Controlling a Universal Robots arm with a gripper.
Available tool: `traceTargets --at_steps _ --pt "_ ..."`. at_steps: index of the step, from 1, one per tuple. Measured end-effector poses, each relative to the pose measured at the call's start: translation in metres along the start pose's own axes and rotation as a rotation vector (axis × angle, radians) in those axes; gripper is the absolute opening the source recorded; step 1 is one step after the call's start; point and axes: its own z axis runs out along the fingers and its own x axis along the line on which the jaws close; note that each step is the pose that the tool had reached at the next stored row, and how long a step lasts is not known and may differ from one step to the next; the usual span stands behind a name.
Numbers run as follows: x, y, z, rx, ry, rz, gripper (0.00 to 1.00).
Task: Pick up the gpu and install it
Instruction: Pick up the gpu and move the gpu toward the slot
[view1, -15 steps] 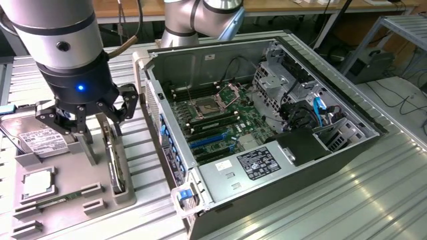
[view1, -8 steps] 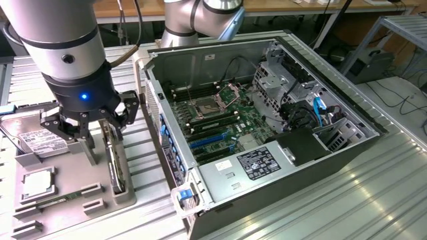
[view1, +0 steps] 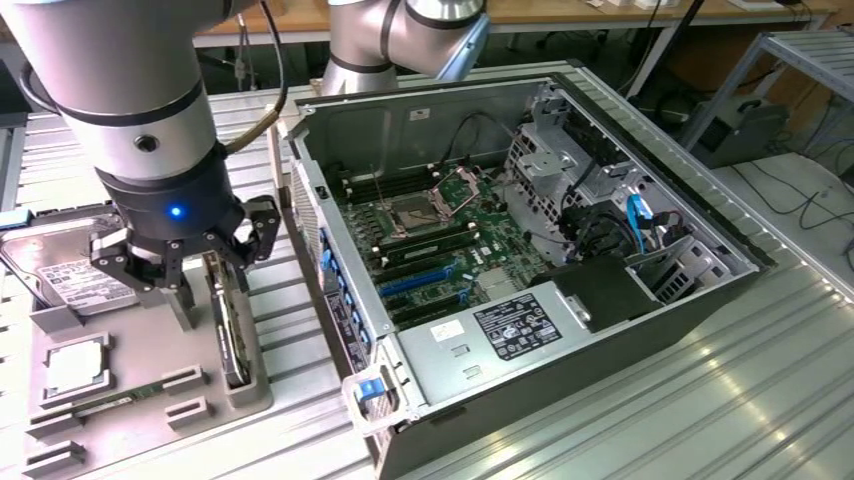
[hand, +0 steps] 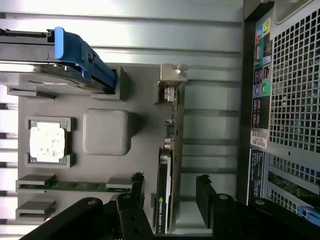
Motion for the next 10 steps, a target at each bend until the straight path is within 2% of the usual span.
traceTargets --at_steps 6,10 --pt "0.0 -0.0011 0.011 0.0 0.0 0.0 0.54" --pt "0.0 -0.0061 0.0165 -0.0001 -0.0001 0.0 0.54"
